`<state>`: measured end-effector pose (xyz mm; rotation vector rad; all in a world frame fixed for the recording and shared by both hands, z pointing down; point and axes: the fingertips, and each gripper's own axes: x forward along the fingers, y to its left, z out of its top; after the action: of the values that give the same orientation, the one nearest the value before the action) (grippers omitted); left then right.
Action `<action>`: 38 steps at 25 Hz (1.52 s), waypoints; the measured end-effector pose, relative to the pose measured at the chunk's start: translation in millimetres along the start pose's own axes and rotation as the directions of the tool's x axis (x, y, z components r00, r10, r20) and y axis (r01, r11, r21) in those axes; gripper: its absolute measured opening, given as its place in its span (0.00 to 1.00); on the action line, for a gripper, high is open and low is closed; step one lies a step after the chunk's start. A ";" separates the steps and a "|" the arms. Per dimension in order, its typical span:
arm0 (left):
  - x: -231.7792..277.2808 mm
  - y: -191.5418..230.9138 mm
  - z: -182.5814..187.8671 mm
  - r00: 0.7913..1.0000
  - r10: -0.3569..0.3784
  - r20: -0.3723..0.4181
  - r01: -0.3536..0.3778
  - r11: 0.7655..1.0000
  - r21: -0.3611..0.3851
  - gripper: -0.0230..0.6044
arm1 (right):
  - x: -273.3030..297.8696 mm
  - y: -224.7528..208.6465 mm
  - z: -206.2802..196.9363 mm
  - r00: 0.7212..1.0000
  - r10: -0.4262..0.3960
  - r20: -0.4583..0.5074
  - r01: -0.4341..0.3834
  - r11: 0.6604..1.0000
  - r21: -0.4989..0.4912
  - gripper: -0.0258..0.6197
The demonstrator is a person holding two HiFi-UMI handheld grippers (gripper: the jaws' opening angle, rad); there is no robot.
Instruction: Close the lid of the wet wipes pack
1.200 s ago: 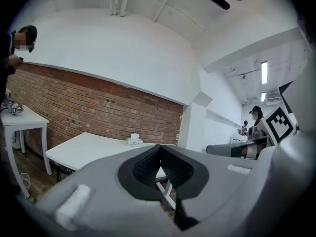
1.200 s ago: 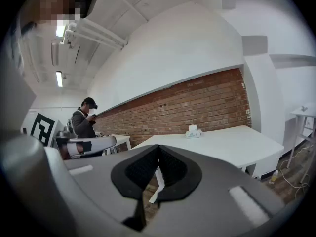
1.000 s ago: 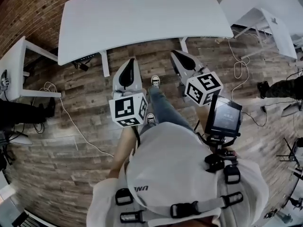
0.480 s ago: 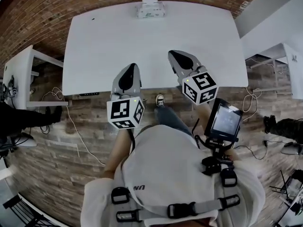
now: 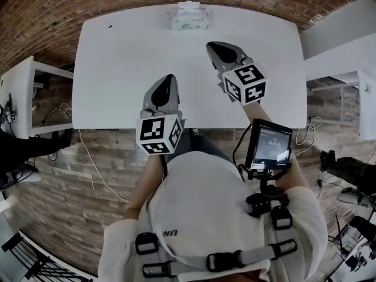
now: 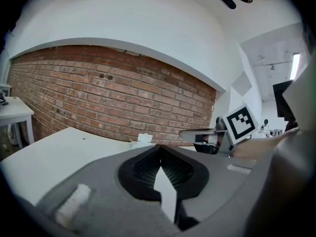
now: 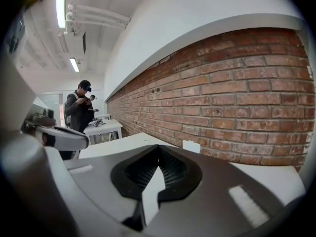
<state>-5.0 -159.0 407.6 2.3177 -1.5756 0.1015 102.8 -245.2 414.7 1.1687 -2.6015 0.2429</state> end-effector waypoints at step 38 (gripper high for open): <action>73.8 60.4 -14.9 0.991 -0.042 -0.124 0.031 0.995 -0.090 0.04 | 227.8 -114.1 -83.3 0.888 -0.079 -0.454 -0.034 0.971 -0.236 0.05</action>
<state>-30.0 -240.0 453.7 2.2258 -1.4467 0.1627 59.2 -458.8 570.5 0.9215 -2.1288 0.1706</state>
